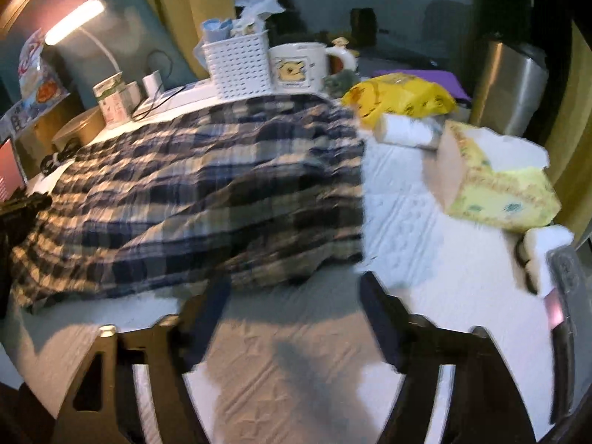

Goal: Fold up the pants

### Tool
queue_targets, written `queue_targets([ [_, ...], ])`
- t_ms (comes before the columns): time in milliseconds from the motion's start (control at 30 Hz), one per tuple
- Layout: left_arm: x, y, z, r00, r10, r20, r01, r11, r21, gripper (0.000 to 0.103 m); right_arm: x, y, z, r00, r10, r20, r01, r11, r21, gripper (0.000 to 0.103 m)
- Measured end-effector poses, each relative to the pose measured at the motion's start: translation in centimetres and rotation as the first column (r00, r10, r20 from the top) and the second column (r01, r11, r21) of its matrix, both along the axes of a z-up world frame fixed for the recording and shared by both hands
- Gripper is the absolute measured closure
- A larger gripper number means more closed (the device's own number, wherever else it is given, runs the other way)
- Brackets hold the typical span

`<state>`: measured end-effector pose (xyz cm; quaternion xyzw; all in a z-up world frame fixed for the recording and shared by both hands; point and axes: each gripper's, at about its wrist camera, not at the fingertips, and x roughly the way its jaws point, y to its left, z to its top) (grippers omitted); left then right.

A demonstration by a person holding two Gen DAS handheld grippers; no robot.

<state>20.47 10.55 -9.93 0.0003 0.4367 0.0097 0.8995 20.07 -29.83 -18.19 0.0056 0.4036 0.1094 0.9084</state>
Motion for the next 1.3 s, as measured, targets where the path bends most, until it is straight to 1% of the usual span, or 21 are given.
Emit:
queue_targets([
  [33, -0.5, 0.0, 0.3, 1.0, -0.001, 0.003, 0.001, 1.0, 0.001, 0.057, 0.0, 0.2, -0.3, 1.0, 0.006, -0.009, -0.005, 1.0, 0.017, 0.017],
  [133, -1.7, 0.2, 0.6, 1.0, 0.007, 0.005, -0.007, 1.0, 0.002, 0.057, 0.2, 0.7, -0.7, 0.999, 0.016, -0.029, -0.014, 0.999, 0.049, 0.016],
  [233, -2.5, 0.9, 0.3, 0.999, 0.053, -0.008, -0.053, 0.999, 0.005, 0.057, 0.7, 1.1, -0.9, 0.999, 0.031, -0.035, -0.028, 0.997, 0.077, 0.014],
  [300, -2.8, 1.6, -0.1, 0.997, 0.073, -0.015, -0.073, 0.997, -0.017, 0.057, 1.2, 1.1, -0.9, 0.999, 0.029, -0.037, -0.025, 0.995, 0.098, 0.013],
  [400, -3.4, 2.2, -0.5, 0.996, 0.089, -0.018, -0.09, 0.995, -0.053, 0.057, 2.2, 0.6, -0.7, 0.999, 0.02, -0.042, -0.013, 0.986, 0.164, 0.011],
  [467, -3.8, 2.3, -0.4, 0.996, 0.089, -0.004, -0.089, 0.993, -0.072, 0.057, 2.8, 0.1, -0.7, 0.999, 0.014, -0.046, -0.004, 0.976, 0.218, 0.01],
  [500, -3.9, 2.3, -0.4, 0.996, 0.09, -0.001, -0.09, 0.993, -0.077, 0.055, 3.1, -0.2, -0.7, 0.999, 0.009, -0.047, 0.003, 0.968, 0.25, 0.01],
  [533, -3.9, 2.2, -0.2, 0.996, 0.091, 0.004, -0.09, 0.992, -0.087, 0.052, 3.4, -0.5, -0.7, 0.999, 0.002, -0.047, 0.011, 0.961, 0.277, 0.01],
  [567, -3.8, 2.2, -0.2, 0.996, 0.092, 0.008, -0.091, 0.991, -0.101, 0.045, 3.7, -0.7, -0.6, 0.999, -0.007, -0.045, 0.021, 0.953, 0.304, 0.01],
  [600, -3.8, 2.3, -0.1, 0.996, 0.092, 0.011, -0.09, 0.99, -0.112, 0.04, 4.0, -0.9, -0.6, 0.999, -0.017, -0.045, 0.031, 0.947, 0.319, 0.01],
  [667, -3.6, 2.2, 0.1, 0.996, 0.092, 0.018, -0.089, 0.987, -0.133, 0.039, 4.7, -1.1, -0.6, 0.998, -0.04, -0.044, 0.053, 0.934, 0.353, 0.01],
  [900, -3.2, 1.3, 0.9, 0.997, 0.075, 0.029, -0.071, 0.99, -0.124, 0.039, 7.4, -1.8, -0.6, 0.991, -0.125, -0.056, 0.137, 0.882, 0.452, 0.01],
  [1000, -3.2, 1.3, 0.9, 0.996, 0.084, 0.025, -0.081, 0.989, -0.122, 0.039, 8.1, -2.1, -0.6, 0.988, -0.144, -0.057, 0.153, 0.87, 0.469, 0.011],
  [1133, -3.0, 1.7, 0.8, 0.995, 0.097, 0.022, -0.093, 0.986, -0.137, 0.039, 9.3, -1.6, -0.4, 0.986, -0.16, -0.051, 0.166, 0.898, 0.406, 0.014],
  [1233, -2.9, 1.4, 0.9, 0.996, 0.083, 0.026, -0.078, 0.987, -0.143, 0.039, 10.0, -1.7, -0.5, 0.983, -0.174, -0.058, 0.183, 0.902, 0.391, 0.015],
  [1300, -2.8, 1.0, 1.0, 0.997, 0.069, 0.028, -0.064, 0.988, -0.142, 0.039, 10.3, -1.9, -0.4, 0.981, -0.18, -0.068, 0.192, 0.897, 0.398, 0.015],
])
